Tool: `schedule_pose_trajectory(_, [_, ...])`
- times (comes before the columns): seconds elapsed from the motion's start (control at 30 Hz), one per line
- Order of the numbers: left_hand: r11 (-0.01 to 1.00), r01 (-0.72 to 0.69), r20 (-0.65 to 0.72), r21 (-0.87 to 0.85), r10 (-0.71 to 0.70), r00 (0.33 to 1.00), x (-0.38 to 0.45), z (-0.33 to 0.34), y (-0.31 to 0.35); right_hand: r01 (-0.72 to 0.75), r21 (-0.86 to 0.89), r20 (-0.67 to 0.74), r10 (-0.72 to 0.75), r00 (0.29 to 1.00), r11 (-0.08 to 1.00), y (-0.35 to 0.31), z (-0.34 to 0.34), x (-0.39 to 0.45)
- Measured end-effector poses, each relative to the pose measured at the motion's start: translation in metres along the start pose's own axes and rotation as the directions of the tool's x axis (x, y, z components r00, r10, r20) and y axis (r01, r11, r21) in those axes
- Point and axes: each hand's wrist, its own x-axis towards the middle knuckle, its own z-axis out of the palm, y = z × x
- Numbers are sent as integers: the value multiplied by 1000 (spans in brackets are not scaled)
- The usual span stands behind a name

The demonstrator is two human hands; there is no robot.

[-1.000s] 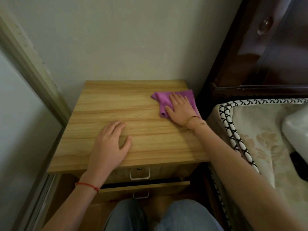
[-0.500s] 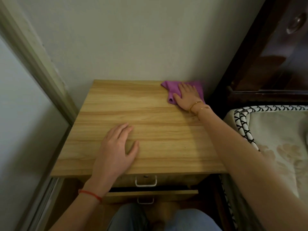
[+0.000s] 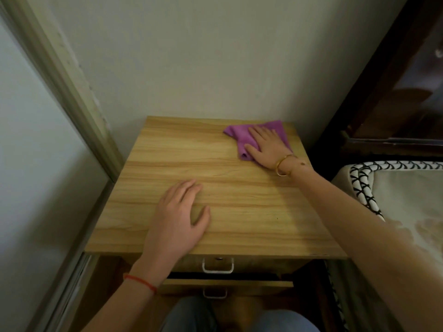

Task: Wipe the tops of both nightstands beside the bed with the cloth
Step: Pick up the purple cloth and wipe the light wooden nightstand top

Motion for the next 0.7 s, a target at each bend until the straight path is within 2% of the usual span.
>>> schedule_pose_trajectory(0.03, [1000,-2,-3,8,2,1000,1,1,0,0,1,2,0,1000,1000,4,-2,2])
schedule_pose_trajectory(0.17, [1000,-7,-1,3,7,1000,1,1,-2,-181,-16,-22,181,983,983,21,-13,11])
schedule_pose_trajectory(0.2, [1000,-2,-5,0,2,1000,1,1,-2,-162,-19,-26,161,987,987,11,-11,10])
schedule_pose_trajectory(0.33, [1000,-1,-18,18,2,1000,0,3,-1,152,27,-40,-151,988,988,-40,10,-16])
schedule_pose_trajectory(0.37, [1000,-8,-23,20,8,1000,1,2,-1,174,31,-45,-172,984,984,-36,9,-19])
schedule_pose_trajectory(0.4, [1000,-13,-27,21,14,1000,1,2,-1,136,35,-41,-134,990,990,-26,5,-17])
schedule_pose_trajectory(0.5, [999,-24,-35,31,25,999,1,1,-2,-132,15,25,132,991,991,8,-9,-9])
schedule_pose_trajectory(0.53, [999,-32,-41,34,33,999,1,1,-2,-164,-3,36,164,986,986,10,-11,-10])
schedule_pose_trajectory(0.6, [998,-46,-49,47,48,998,1,1,-3,-95,-5,-3,95,995,995,-8,-8,-22])
schedule_pose_trajectory(0.7, [996,-48,-59,75,52,997,0,3,-5,140,45,-22,-139,990,989,-39,1,-72])
